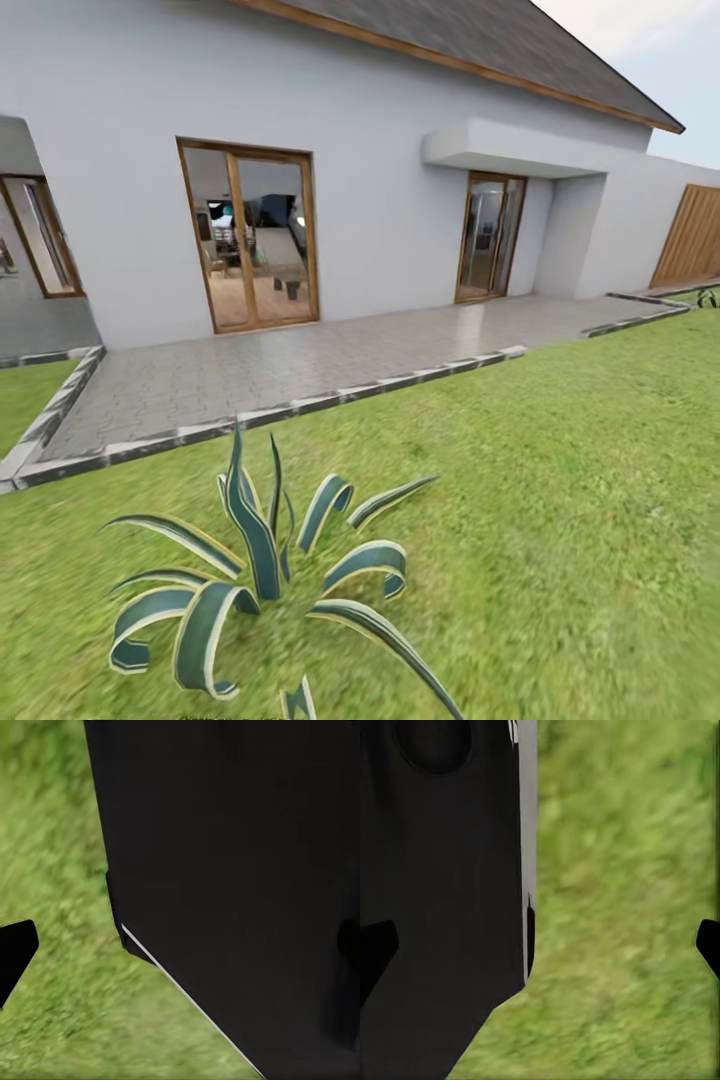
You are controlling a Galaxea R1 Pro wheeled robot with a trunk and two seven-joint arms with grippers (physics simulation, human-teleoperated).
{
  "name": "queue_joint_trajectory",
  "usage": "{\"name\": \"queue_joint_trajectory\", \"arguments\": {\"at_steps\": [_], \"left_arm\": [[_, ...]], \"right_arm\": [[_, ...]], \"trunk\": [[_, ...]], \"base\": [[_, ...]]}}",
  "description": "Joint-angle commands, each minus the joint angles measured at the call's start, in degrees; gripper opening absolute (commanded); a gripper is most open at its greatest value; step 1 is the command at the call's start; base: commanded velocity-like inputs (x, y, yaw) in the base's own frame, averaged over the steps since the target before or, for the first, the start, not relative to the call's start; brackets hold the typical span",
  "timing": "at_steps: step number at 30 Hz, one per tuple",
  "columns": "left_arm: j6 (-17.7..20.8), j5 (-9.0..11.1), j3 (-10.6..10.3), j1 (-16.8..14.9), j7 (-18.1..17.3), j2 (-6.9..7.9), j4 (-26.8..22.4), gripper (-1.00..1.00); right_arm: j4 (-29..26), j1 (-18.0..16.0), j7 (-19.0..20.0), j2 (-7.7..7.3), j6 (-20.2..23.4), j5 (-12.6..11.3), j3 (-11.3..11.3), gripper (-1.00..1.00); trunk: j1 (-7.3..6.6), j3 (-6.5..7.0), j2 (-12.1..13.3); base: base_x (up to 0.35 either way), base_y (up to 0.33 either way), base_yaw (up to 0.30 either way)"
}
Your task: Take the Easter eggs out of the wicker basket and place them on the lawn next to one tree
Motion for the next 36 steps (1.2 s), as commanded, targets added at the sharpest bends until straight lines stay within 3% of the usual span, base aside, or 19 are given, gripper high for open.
{"name": "queue_joint_trajectory", "arguments": {"at_steps": [1, 7, 19, 36], "left_arm": [[0.0, -0.3, 0.0, 0.0, -0.2, 0.02, -0.1, 1.0], [-0.1, -0.3, 0.0, 0.0, -0.3, 0.03, -0.1, 1.0], [0.0, -0.3, 0.1, 0.0, -0.2, 0.02, -0.1, 1.0], [-0.1, -0.3, 0.0, 0.0, -0.2, 0.02, -0.1, 1.0]], "right_arm": [[0.0, 0.0, -0.1, 0.01, 0.0, 0.0, 0.0, 1.0], [0.0, 0.0, -0.1, 0.01, 0.0, 0.0, 0.0, 1.0], [0.1, 0.0, -0.1, 0.02, 0.0, 0.0, 0.0, 1.0], [0.2, 0.0, -0.1, 0.02, 0.0, 0.3, 0.1, 1.0]], "trunk": [[0.0, -0.03, 0.0], [0.0, -0.03, 0.0], [0.0, -0.03, 0.0], [0.0, -0.03, 0.0]], "base": [[0.012, -0.049, 0.151], [0.002, -0.01, 0.048], [0.0, -0.23, 0.242], [0.0, -0.109, 0.206]]}}
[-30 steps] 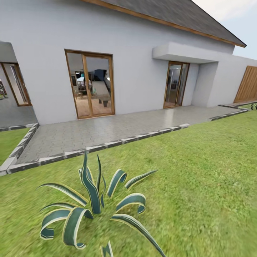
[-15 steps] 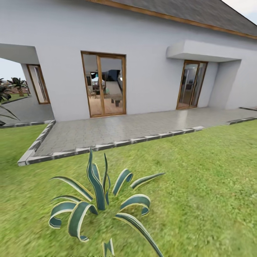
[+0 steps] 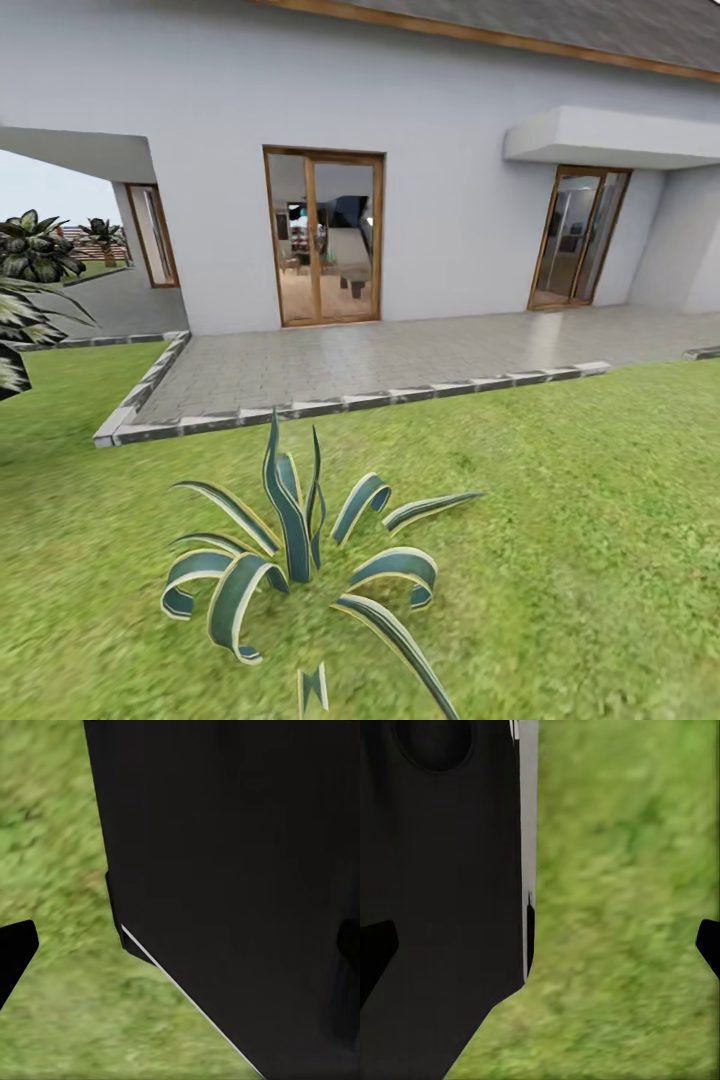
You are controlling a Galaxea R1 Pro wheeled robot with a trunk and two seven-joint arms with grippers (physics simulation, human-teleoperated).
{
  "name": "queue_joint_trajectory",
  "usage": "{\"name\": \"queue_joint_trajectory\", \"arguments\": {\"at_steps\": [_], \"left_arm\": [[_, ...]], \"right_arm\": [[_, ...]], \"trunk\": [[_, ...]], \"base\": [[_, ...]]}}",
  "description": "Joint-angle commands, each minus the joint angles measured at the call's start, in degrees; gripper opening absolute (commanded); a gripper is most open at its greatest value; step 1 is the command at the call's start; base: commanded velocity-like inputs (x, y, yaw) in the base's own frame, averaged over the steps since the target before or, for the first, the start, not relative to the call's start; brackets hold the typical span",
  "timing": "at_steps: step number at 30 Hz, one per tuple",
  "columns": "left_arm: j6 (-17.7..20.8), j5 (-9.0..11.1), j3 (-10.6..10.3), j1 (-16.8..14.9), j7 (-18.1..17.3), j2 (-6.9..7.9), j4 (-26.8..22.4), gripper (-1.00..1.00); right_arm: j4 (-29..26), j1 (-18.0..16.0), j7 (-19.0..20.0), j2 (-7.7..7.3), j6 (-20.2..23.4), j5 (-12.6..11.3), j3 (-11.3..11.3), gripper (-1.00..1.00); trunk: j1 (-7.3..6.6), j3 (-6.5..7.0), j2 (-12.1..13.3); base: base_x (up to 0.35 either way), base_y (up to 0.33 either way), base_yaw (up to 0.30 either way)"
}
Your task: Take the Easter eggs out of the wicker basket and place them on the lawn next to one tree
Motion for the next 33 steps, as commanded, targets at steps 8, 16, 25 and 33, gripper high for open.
{"name": "queue_joint_trajectory", "arguments": {"at_steps": [8, 16, 25, 33], "left_arm": [[0.0, -0.3, 0.0, 0.0, -0.2, -0.02, -0.1, 1.0], [0.1, -0.3, 0.0, 0.0, -0.1, -0.04, -0.1, 1.0], [0.1, -0.3, 0.0, 0.0, -0.2, 0.01, -0.1, 1.0], [0.0, -0.3, -0.1, 0.0, -0.3, 0.02, -0.1, 1.0]], "right_arm": [[0.0, 0.0, -0.1, 0.0, 0.0, -0.1, 0.0, 1.0], [0.0, 0.0, -0.1, 0.05, 0.0, -0.1, 0.0, 1.0], [0.1, 0.0, -0.1, 0.15, 0.1, -0.1, 0.0, 1.0], [0.1, 0.0, -0.1, 0.16, 0.1, -0.1, 0.0, 1.0]], "trunk": [[0.0, -0.03, 0.0], [0.0, -0.03, 0.0], [0.0, -0.03, 0.0], [0.0, -0.03, 0.0]], "base": [[0.0, -0.048, 0.005], [0.0, -0.293, 0.079], [0.0, -0.234, 0.244], [0.0, -0.013, 0.257]]}}
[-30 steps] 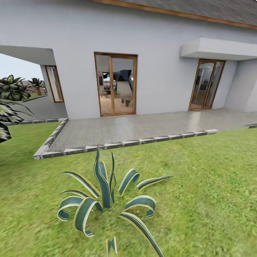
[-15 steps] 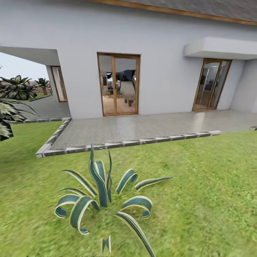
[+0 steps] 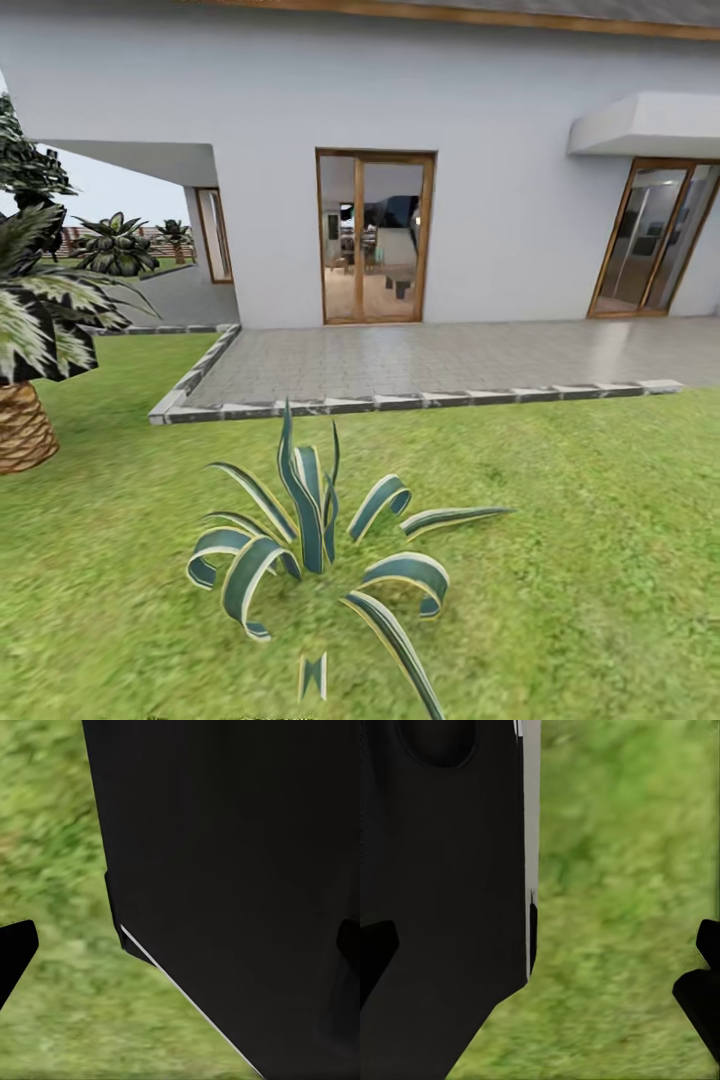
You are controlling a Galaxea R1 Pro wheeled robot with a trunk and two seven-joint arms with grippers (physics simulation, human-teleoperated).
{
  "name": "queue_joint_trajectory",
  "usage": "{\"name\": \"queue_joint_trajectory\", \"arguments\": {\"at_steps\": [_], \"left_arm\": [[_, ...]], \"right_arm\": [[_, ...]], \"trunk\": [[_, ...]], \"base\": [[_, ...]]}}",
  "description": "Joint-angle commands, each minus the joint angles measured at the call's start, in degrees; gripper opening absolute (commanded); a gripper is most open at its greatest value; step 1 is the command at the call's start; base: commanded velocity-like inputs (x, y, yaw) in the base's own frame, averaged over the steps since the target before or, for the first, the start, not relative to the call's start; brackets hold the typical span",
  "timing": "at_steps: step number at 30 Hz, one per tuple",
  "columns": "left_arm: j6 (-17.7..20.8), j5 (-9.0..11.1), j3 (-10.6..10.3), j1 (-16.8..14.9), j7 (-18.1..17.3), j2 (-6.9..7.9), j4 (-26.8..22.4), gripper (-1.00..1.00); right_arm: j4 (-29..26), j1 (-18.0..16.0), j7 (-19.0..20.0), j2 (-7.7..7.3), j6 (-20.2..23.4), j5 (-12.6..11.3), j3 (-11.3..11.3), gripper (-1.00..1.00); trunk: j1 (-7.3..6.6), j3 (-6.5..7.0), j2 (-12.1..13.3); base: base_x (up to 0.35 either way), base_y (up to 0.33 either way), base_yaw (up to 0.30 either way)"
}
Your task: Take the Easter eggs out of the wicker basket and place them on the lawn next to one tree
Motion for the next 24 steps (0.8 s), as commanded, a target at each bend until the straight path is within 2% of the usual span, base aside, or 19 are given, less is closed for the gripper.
{"name": "queue_joint_trajectory", "arguments": {"at_steps": [1, 20, 24], "left_arm": [[0.0, -0.3, 0.0, 0.0, -0.2, 0.02, -0.1, 1.0], [0.0, -0.3, 0.0, 0.0, -0.1, 0.02, -0.1, 1.0], [0.0, -0.2, 0.0, 0.0, -0.2, 0.02, -0.2, 1.0]], "right_arm": [[0.0, 0.0, -0.1, 0.01, 0.0, 0.0, 0.0, 1.0], [0.0, 0.0, -0.1, -0.07, 0.0, 0.0, 0.0, 1.0], [0.0, 0.0, -0.1, -0.07, 0.0, 0.0, 0.0, 1.0]], "trunk": [[0.0, -0.03, 0.0], [0.0, -0.03, 0.0], [0.0, -0.03, 0.0]], "base": [[0.0, -0.001, 0.257], [0.0, 0.0, 0.256], [0.0, -0.021, 0.091]]}}
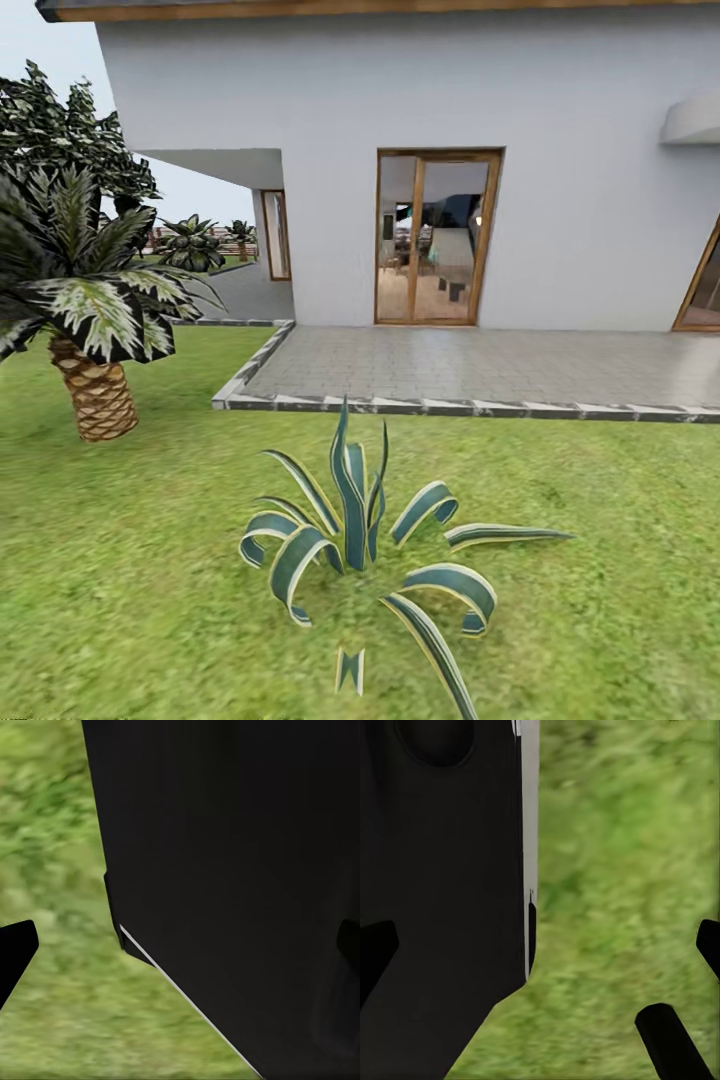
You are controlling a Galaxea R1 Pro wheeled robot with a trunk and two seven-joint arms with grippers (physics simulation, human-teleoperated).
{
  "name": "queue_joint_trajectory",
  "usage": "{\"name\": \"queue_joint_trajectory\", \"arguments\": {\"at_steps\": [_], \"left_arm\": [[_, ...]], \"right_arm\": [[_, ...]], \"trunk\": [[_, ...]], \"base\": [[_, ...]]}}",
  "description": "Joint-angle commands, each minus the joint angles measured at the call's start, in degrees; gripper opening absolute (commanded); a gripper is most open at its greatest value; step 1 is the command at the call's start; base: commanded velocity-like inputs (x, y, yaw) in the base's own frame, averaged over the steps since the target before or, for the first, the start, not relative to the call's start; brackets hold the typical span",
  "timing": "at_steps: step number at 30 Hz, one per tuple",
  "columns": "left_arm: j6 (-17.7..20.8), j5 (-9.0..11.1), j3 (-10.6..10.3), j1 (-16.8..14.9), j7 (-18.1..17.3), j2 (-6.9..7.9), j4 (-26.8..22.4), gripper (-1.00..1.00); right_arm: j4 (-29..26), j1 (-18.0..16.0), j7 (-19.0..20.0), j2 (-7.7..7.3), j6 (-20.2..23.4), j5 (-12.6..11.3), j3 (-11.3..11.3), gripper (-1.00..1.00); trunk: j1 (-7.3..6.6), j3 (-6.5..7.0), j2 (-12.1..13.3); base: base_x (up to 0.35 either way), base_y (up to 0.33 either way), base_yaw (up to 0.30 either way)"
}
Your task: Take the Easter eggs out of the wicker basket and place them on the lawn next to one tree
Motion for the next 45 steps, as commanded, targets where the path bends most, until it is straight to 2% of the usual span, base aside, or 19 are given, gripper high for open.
{"name": "queue_joint_trajectory", "arguments": {"at_steps": [1, 18, 36, 45], "left_arm": [[0.0, -0.3, 0.0, 0.0, -0.1, 0.02, -0.1, 1.0], [0.1, -0.4, 0.0, 0.0, 0.1, 0.02, -0.1, 1.0], [0.0, -0.4, 0.0, 0.0, -0.1, 0.02, -0.1, 1.0], [0.1, -0.4, 0.0, 0.0, 0.0, 0.02, -0.1, 1.0]], "right_arm": [[0.0, 0.0, -0.1, 0.0, 0.0, 0.0, 0.0, 1.0], [0.0, 0.0, -0.1, 0.0, 0.1, 0.0, 0.0, 1.0], [0.0, 0.0, -0.1, 0.0, 0.1, 0.0, 0.0, 1.0], [0.0, 0.0, -0.1, 0.0, 0.1, 0.1, 0.0, 1.0]], "trunk": [[0.0, -0.03, 0.0], [0.0, -0.03, 0.0], [0.0, -0.03, 0.0], [0.0, -0.03, 0.0]], "base": [[0.0, -0.164, 0.019], [0.0, -0.318, 0.004], [0.0, -0.017, 0.233], [0.0, -0.163, 0.035]]}}
